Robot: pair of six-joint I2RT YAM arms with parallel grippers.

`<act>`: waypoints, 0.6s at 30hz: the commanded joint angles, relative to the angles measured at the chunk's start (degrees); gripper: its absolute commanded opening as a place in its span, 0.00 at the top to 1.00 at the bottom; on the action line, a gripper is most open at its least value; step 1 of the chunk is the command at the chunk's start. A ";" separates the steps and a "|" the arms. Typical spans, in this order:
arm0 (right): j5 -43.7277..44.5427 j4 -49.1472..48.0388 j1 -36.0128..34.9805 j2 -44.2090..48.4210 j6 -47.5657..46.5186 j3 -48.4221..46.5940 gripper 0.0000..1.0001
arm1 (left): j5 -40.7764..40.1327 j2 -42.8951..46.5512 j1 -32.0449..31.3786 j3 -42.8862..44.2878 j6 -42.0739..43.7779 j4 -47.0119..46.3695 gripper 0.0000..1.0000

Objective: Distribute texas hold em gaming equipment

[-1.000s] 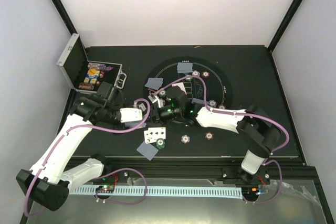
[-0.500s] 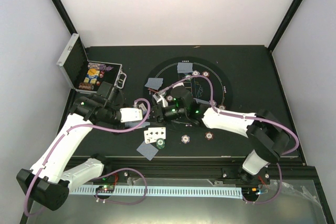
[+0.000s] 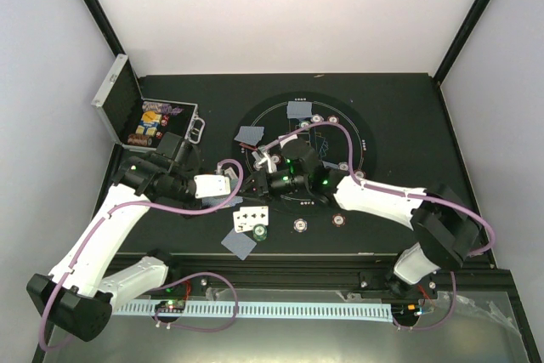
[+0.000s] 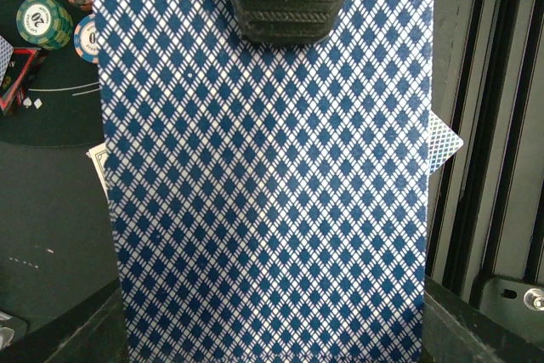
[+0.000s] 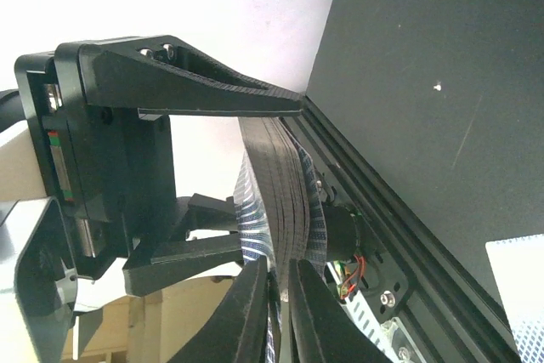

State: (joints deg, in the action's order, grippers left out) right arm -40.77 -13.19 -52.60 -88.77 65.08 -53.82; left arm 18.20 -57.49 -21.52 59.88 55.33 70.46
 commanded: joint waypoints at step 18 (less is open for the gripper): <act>-0.39 3.93 2.46 5.43 -1.59 0.06 0.99 | -0.15 0.38 -0.28 0.69 0.85 -0.76 0.98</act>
State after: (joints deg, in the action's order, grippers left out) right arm -40.34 -11.09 -52.25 -86.02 64.84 -53.65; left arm 18.20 -57.49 -21.52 59.86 55.35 70.19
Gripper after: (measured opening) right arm 0.016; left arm 0.670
